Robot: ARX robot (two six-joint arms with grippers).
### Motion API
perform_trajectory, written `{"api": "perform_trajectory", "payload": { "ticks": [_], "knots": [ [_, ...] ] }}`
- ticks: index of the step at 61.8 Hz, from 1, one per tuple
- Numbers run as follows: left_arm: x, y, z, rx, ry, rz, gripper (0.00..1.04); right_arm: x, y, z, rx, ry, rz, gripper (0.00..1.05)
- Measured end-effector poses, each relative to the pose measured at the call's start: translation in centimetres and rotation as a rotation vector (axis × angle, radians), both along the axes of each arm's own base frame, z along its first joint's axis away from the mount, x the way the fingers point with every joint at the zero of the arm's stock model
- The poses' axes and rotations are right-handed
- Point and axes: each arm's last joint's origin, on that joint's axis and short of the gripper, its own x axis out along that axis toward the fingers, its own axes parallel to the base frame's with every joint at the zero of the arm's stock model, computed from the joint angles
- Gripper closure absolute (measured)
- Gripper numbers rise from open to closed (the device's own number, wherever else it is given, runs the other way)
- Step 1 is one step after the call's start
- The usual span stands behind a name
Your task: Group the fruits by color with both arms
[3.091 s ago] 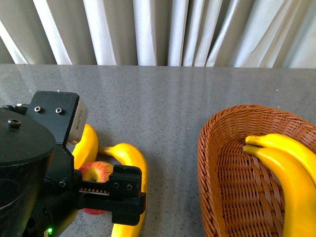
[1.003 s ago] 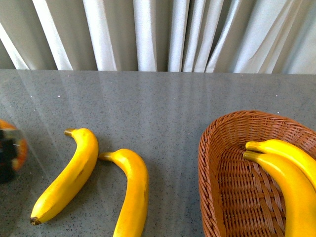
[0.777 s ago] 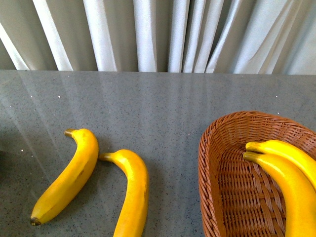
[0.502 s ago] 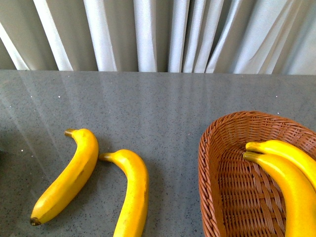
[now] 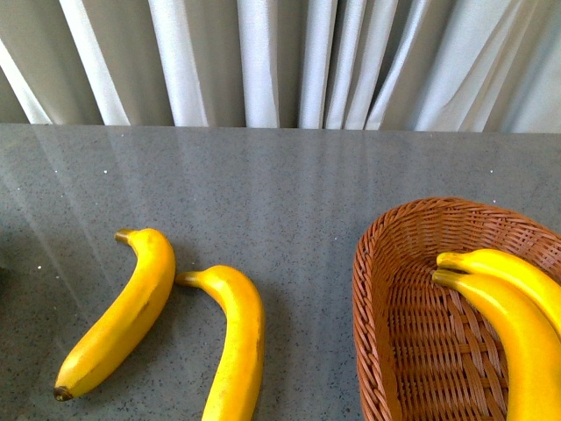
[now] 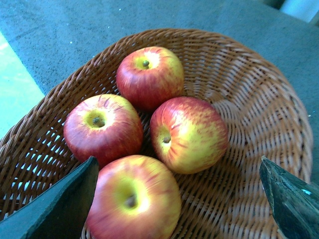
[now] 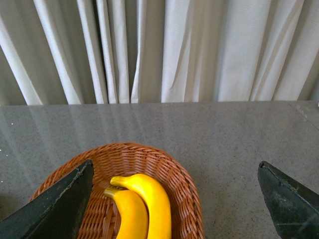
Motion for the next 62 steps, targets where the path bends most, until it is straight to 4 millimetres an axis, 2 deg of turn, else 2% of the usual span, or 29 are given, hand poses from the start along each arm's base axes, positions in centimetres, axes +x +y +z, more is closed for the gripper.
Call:
{"api": "perform_trajectory", "payload": {
  "ticks": [6, 8, 13, 19, 22, 27, 38, 62],
  "knots": [
    [-1.7, 0.7, 1.7, 0.025, -0.098, 0.012, 0.09, 0.0, 0.0, 0.0, 0.0, 0.0, 0.0, 0.09],
    [-2.2, 1.1, 1.9, 0.037, -0.133, -0.036, 0.12, 0.0, 0.0, 0.0, 0.0, 0.0, 0.0, 0.09],
    [-3.8, 1.8, 2.3, 0.138, -0.29, -0.237, 0.26, 0.0, 0.0, 0.0, 0.0, 0.0, 0.0, 0.09],
    [-5.1, 1.1, 2.8, 0.194, -0.337, -0.399, 0.44, 0.0, 0.0, 0.0, 0.0, 0.001, 0.0, 0.09],
    [-5.2, 0.6, 2.4, 0.182, -0.305, -0.385, 0.54, 0.0, 0.0, 0.0, 0.0, -0.002, 0.0, 0.09],
    [-5.6, -0.9, 3.3, 0.26, -0.373, -0.432, 0.7, 0.0, 0.0, 0.0, 0.0, 0.003, 0.0, 0.09],
    [-5.6, -2.3, 3.1, 0.263, -0.368, -0.427, 1.03, 0.0, 0.0, 0.0, 0.0, 0.0, -0.001, 0.09],
    [-5.5, -4.6, 2.9, 0.26, -0.358, -0.431, 1.03, 0.0, 0.0, 0.0, 0.0, 0.0, -0.001, 0.09]
  ]
}}
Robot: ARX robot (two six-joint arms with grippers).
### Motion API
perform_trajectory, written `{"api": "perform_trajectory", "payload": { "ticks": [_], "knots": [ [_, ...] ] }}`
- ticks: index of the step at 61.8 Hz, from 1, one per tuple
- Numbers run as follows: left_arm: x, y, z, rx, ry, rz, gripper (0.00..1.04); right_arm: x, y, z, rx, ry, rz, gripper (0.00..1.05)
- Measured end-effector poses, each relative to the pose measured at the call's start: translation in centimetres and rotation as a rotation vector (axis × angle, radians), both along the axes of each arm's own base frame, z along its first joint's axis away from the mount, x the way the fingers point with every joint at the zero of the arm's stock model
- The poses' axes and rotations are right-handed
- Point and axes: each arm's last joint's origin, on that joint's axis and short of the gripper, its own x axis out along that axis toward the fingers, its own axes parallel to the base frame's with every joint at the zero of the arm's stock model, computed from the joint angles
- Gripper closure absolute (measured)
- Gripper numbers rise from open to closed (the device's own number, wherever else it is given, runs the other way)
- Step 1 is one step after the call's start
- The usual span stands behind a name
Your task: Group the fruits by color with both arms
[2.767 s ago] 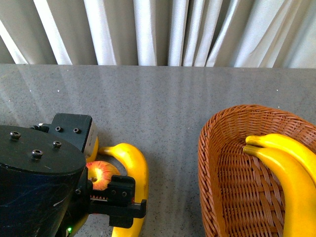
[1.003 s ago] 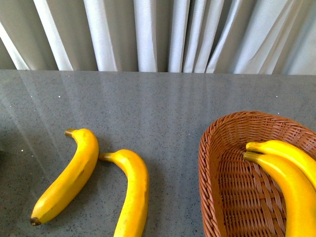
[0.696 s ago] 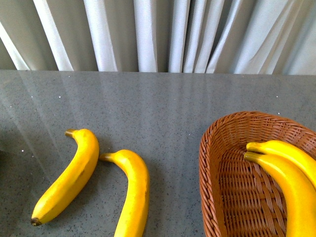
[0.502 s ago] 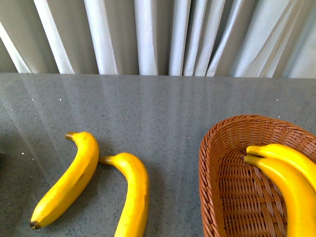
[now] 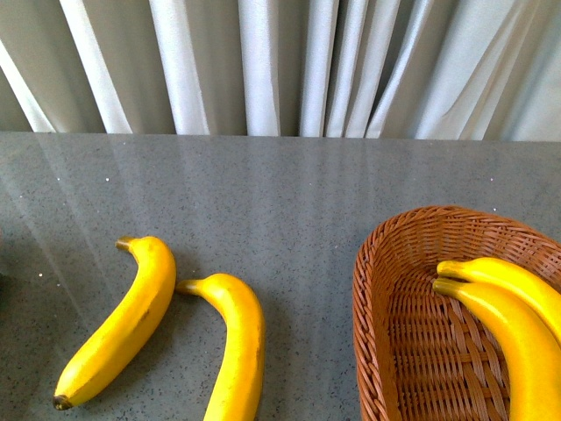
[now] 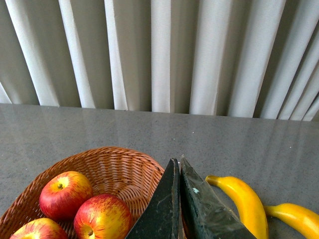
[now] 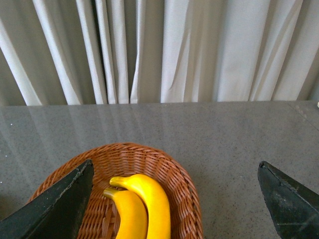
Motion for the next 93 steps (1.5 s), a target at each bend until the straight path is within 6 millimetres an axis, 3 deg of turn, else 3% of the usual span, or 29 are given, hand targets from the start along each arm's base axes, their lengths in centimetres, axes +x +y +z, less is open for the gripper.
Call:
{"api": "perform_trajectory", "payload": {
  "ticks": [35, 40, 46, 65, 69, 71, 75, 78, 82, 86, 93],
  "knots": [
    [0.0, -0.2, 0.0, 0.001, 0.0, -0.013, 1.03, 0.0, 0.0, 0.0, 0.0, 0.0, 0.0, 0.09],
    [0.0, -0.2, 0.0, 0.001, 0.0, -0.013, 0.91, 0.0, 0.0, 0.0, 0.0, 0.0, 0.0, 0.09],
    [0.0, -0.2, 0.0, 0.001, 0.0, -0.013, 0.67, 0.0, 0.0, 0.0, 0.0, 0.0, 0.0, 0.09],
    [0.0, -0.2, 0.0, 0.001, 0.0, -0.013, 0.09, 0.0, 0.0, 0.0, 0.0, 0.0, 0.0, 0.09],
    [0.0, -0.2, 0.0, 0.002, 0.0, -0.013, 0.1, 0.0, 0.0, 0.0, 0.0, 0.001, 0.001, 0.09],
    [0.0, -0.2, 0.0, 0.003, 0.0, -0.013, 0.1, 0.1, 0.0, -0.1, -0.037, 0.082, 0.079, 0.09],
    [0.0, -0.2, 0.0, 0.003, 0.0, -0.013, 0.09, 0.3, -0.4, 0.4, -0.013, 0.44, 0.341, 0.09],
    [0.0, -0.3, 0.0, 0.003, 0.0, -0.016, 0.09, 1.0, -1.0, 1.3, 0.105, 0.599, 0.526, 0.09],
    [0.0, -0.2, 0.0, 0.003, 0.0, -0.014, 0.09, 3.1, -1.7, 3.4, 0.183, 0.541, 0.688, 0.09],
    [0.0, -0.2, 0.0, 0.003, 0.0, -0.014, 0.09, 6.7, -1.9, 5.0, 0.122, 0.481, 0.703, 0.09],
    [0.0, -0.3, 0.0, 0.003, 0.0, -0.015, 0.09, 12.2, 0.1, 4.3, 0.061, 0.491, 0.683, 0.09]
  ]
}}
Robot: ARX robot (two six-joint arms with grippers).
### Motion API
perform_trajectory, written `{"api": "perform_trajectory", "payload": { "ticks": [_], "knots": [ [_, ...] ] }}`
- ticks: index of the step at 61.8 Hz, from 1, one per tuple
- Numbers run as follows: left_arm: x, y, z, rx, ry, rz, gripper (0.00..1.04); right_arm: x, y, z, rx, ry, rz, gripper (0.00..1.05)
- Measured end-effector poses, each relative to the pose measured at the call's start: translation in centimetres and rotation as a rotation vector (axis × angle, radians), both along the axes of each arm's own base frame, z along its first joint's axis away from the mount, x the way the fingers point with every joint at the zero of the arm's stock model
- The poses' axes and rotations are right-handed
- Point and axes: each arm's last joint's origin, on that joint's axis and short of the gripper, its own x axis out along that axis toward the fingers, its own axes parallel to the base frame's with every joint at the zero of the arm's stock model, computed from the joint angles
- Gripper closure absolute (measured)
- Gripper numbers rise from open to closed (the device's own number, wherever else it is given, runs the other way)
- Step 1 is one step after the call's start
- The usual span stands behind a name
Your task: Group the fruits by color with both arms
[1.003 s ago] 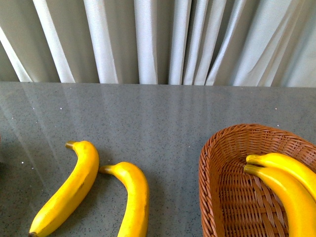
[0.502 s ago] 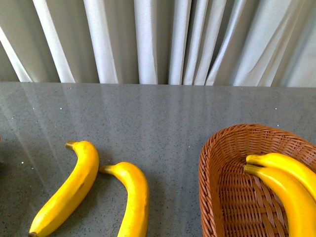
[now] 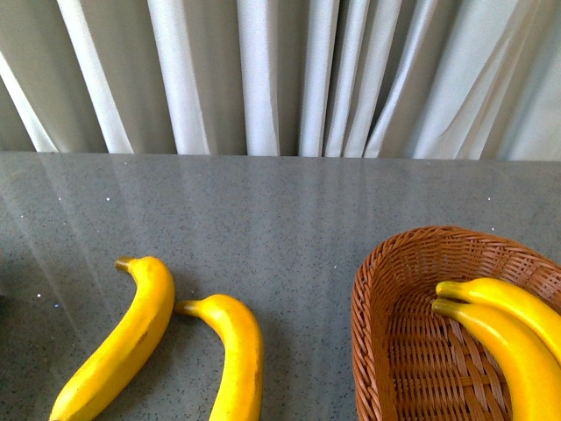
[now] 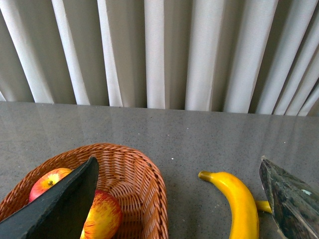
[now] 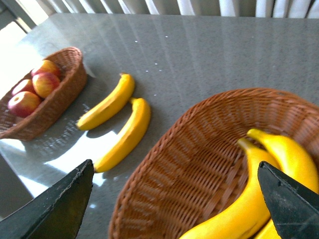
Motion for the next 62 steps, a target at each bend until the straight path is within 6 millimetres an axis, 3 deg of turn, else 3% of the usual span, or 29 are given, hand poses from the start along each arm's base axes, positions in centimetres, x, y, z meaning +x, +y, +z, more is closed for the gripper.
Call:
{"api": "perform_trajectory", "payload": {
  "ticks": [4, 12, 19, 27, 33, 43, 62],
  "knots": [
    [0.0, 0.0, 0.0, 0.0, 0.0, 0.0, 0.09, 2.3, 1.6, -0.3, -0.003, 0.02, 0.011, 0.09],
    [0.0, 0.0, 0.0, 0.0, 0.0, 0.0, 0.09, 7.2, 7.0, 0.0, 0.039, 0.091, 0.06, 0.09],
    [0.0, 0.0, 0.0, 0.0, 0.0, 0.0, 0.09, 10.0, 11.6, -0.1, 0.029, 0.138, 0.068, 0.09],
    [0.0, 0.0, 0.0, 0.0, 0.0, 0.0, 0.09, 12.6, 17.3, -1.5, -0.043, 0.219, 0.055, 0.09],
    [0.0, 0.0, 0.0, 0.0, 0.0, 0.0, 0.09, 14.2, 21.4, -3.1, -0.102, 0.292, 0.057, 0.09],
    [0.0, 0.0, 0.0, 0.0, 0.0, 0.0, 0.09, 15.8, 26.1, -4.4, -0.124, 0.367, 0.053, 0.09],
    [0.0, 0.0, 0.0, 0.0, 0.0, 0.0, 0.09, 16.7, 33.0, -5.7, -0.203, 0.423, 0.027, 0.09]
  ]
}}
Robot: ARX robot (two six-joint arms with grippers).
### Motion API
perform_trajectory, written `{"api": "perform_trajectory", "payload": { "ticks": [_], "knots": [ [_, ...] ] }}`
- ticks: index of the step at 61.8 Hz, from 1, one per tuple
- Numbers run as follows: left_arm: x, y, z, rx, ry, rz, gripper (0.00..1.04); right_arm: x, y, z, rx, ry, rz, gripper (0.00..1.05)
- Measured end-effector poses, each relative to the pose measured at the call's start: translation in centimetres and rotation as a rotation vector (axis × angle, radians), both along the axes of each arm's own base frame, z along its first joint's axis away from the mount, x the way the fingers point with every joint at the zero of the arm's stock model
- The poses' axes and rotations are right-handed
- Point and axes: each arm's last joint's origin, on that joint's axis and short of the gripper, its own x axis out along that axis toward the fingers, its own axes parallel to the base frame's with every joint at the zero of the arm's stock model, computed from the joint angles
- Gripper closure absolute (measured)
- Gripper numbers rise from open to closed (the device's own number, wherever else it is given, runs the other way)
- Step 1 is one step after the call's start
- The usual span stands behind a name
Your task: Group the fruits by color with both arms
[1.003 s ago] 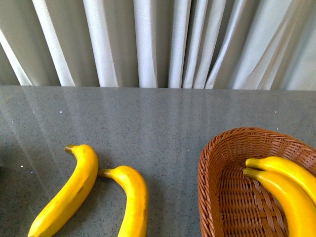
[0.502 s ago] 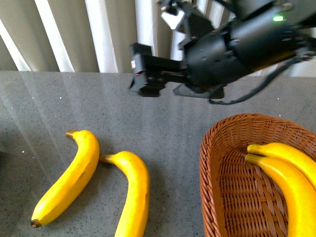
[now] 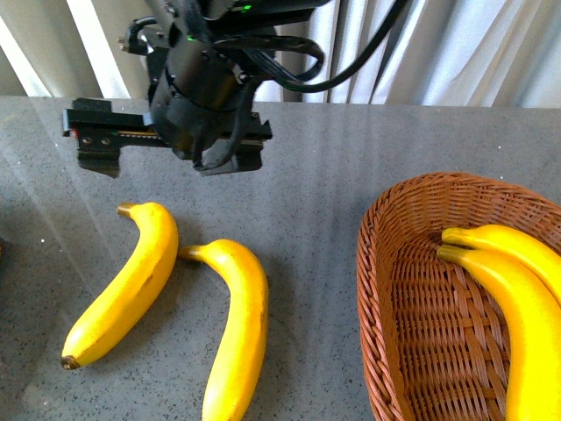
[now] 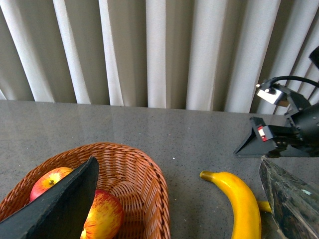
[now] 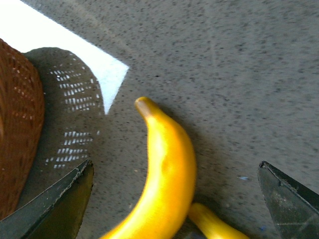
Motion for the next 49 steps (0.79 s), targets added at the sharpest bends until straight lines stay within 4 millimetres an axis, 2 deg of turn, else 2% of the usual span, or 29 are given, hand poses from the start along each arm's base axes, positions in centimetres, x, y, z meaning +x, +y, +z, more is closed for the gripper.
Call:
{"api": "perform_trajectory", "payload": {
  "ticks": [8, 14, 24, 39, 49],
  "knots": [
    [0.0, 0.0, 0.0, 0.0, 0.0, 0.0, 0.09, 0.6, 1.7, 0.1, 0.019, 0.033, -0.011, 0.09],
    [0.0, 0.0, 0.0, 0.0, 0.0, 0.0, 0.09, 1.1, 2.0, 0.3, -0.009, 0.021, -0.04, 0.09],
    [0.0, 0.0, 0.0, 0.0, 0.0, 0.0, 0.09, 1.2, 2.4, -0.6, -0.022, 0.071, -0.065, 0.09],
    [0.0, 0.0, 0.0, 0.0, 0.0, 0.0, 0.09, 1.3, 2.3, -1.6, 0.009, 0.146, -0.115, 0.09],
    [0.0, 0.0, 0.0, 0.0, 0.0, 0.0, 0.09, 0.6, 1.3, -2.8, -0.007, 0.171, -0.124, 0.09]
  ]
}}
